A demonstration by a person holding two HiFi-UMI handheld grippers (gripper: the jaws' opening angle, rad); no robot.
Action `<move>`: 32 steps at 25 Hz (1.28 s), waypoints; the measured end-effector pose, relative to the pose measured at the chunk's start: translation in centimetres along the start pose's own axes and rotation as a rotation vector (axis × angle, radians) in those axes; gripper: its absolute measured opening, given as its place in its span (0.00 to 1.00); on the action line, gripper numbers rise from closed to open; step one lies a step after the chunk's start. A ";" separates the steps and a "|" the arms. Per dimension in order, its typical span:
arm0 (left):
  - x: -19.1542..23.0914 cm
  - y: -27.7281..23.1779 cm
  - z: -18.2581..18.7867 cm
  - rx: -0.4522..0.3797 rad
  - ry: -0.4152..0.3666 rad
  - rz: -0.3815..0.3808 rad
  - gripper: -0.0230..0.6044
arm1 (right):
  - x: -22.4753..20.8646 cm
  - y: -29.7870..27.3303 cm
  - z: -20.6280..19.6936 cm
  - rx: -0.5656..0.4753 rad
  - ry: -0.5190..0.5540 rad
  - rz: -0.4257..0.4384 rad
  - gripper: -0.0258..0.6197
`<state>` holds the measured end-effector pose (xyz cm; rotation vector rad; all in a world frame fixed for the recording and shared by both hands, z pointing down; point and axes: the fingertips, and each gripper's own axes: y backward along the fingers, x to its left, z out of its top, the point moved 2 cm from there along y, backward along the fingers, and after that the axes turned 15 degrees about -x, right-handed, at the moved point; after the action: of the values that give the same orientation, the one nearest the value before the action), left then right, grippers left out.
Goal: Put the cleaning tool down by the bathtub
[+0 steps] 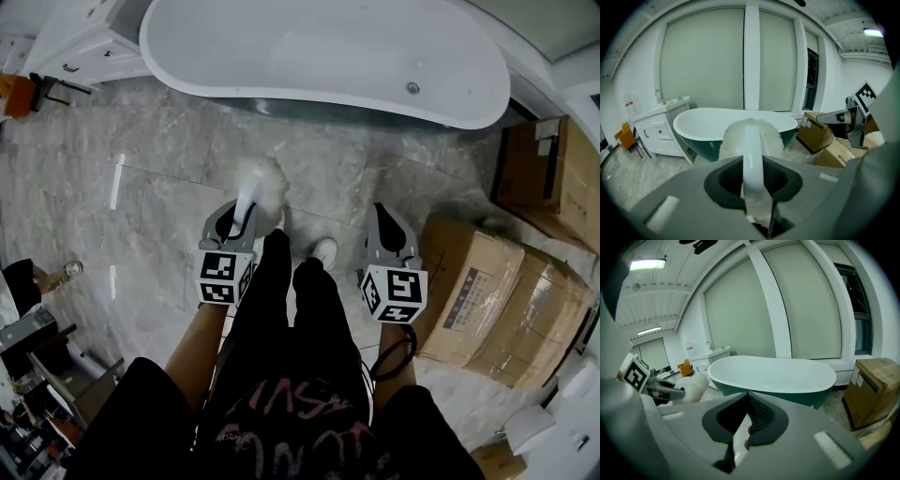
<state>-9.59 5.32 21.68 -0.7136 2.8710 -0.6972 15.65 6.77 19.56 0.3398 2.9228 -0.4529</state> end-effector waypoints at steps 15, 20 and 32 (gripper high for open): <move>3.0 -5.5 -6.4 0.055 0.019 -0.009 0.17 | -1.7 -4.0 -5.8 0.033 -0.015 -0.061 0.08; 4.3 -8.4 -9.0 0.073 0.012 -0.019 0.17 | -2.5 -5.7 -8.6 0.049 -0.032 -0.092 0.08; 7.0 -12.6 -15.6 0.128 0.018 -0.032 0.17 | -3.3 -10.5 -14.5 0.082 -0.045 -0.118 0.08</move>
<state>-13.69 -1.41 41.40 -0.7402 2.8055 -0.8864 14.37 0.96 36.80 0.1663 2.8964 -0.5903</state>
